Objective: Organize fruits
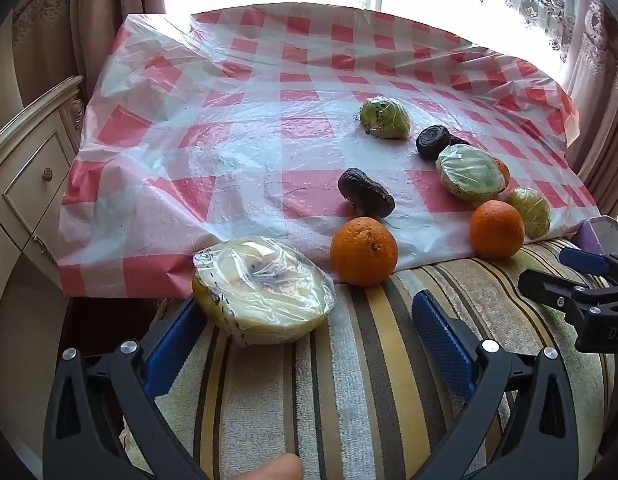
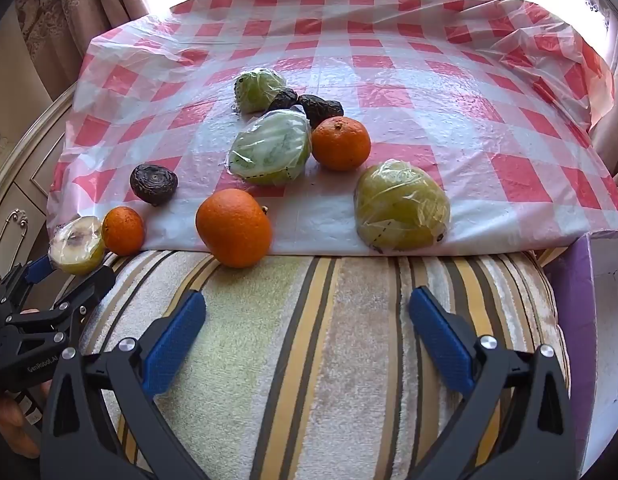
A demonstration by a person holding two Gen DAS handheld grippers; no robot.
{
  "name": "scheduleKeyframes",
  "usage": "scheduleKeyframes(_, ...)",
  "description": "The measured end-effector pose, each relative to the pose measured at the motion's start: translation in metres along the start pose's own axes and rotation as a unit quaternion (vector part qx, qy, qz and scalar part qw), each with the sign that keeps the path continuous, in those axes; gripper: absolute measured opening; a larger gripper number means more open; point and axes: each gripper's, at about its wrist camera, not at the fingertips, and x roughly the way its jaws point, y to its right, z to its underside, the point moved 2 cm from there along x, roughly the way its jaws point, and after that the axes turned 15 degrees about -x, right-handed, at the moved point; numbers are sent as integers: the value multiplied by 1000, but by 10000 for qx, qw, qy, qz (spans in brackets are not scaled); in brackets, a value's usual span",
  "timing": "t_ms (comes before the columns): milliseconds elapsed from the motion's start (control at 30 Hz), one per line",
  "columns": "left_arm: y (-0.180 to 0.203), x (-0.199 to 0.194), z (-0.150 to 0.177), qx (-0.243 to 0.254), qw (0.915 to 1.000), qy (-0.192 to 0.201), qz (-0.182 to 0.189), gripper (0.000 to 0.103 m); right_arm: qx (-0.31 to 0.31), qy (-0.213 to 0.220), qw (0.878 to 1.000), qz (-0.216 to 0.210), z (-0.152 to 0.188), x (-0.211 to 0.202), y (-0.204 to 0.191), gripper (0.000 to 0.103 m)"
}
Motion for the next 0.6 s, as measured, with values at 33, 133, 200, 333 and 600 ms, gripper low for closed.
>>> scheduleKeyframes(33,0,-1,1,-7,10000,11,4,99,-2,-2,10000,0,0,0,0,102)
scheduleKeyframes(133,0,-1,0,-5,10000,30,16,99,-1,-4,10000,-3,0,0,0,102)
scheduleKeyframes(200,0,0,-1,-18,10000,29,32,99,1,-2,10000,-5,0,0,0,102)
scheduleKeyframes(333,0,-1,0,18,10000,44,4,99,6,-6,10000,-1,0,1,0,102)
scheduleKeyframes(600,0,0,0,27,10000,66,3,99,4,-7,10000,-6,0,1,-1,102)
